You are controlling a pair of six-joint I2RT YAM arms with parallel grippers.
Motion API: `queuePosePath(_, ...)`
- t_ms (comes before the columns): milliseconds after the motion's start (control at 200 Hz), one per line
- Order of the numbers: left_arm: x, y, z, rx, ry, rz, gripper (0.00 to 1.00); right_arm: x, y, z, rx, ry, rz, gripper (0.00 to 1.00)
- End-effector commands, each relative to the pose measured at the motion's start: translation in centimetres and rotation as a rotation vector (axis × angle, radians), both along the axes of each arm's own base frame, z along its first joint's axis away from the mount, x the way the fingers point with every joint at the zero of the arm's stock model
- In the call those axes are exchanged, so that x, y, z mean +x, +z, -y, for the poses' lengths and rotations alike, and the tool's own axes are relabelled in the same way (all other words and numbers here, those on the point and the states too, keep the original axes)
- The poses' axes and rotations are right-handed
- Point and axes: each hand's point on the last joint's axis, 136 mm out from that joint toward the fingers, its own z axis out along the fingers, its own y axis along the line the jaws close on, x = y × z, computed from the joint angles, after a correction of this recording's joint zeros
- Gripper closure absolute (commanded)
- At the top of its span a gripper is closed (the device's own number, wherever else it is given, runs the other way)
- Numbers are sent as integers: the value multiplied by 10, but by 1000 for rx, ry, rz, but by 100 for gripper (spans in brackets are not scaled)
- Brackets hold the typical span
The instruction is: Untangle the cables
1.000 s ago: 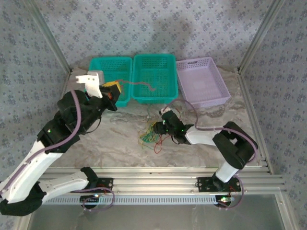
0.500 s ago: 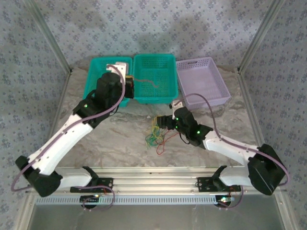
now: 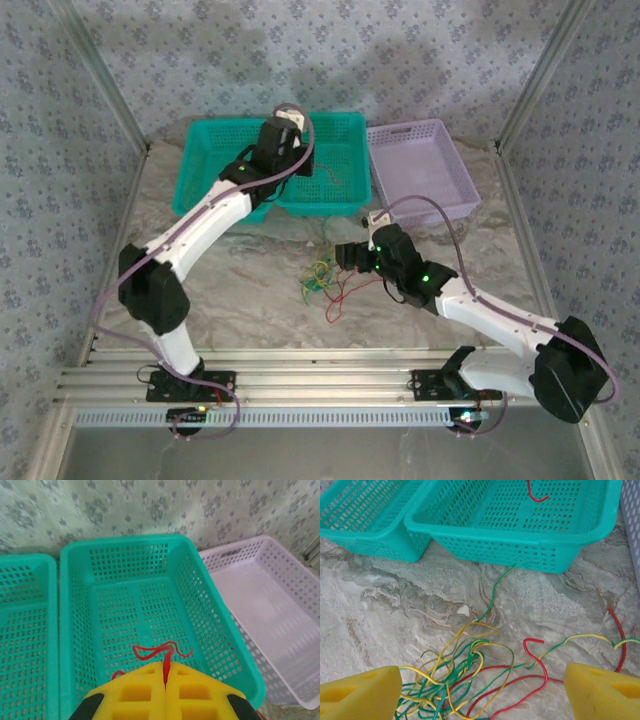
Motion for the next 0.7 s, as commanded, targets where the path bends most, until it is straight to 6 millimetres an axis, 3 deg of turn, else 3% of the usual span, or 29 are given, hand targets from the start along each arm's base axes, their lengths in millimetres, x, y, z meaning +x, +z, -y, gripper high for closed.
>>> queuePosePath(0, 13, -7, 9, -38, -9, -50, 100, -4, -8, 10, -31, -39, -68, 14)
queuePosePath(200, 32, -58, 23, 3, -4, -176, 100, -5, -47, 14, -50, -77, -182, 15)
queuePosePath(340, 35, -84, 33, 4, -10, -236, 100, -3, -65, 13, -40, -83, -252, 16)
queuePosePath(390, 35, -101, 32, 25, 3, -273, 98, 2, -70, 12, -32, -88, -266, 16)
queuePosePath(410, 39, -96, 34, 16, 6, -265, 97, 3, -72, 12, -31, -85, -272, 16)
queuePosePath(465, 40, -107, 35, 26, 7, -289, 96, 6, -79, 9, -27, -74, -297, 16)
queuePosePath(695, 40, -137, 40, 45, 7, -346, 70, 17, -94, 3, -39, -83, -323, 19)
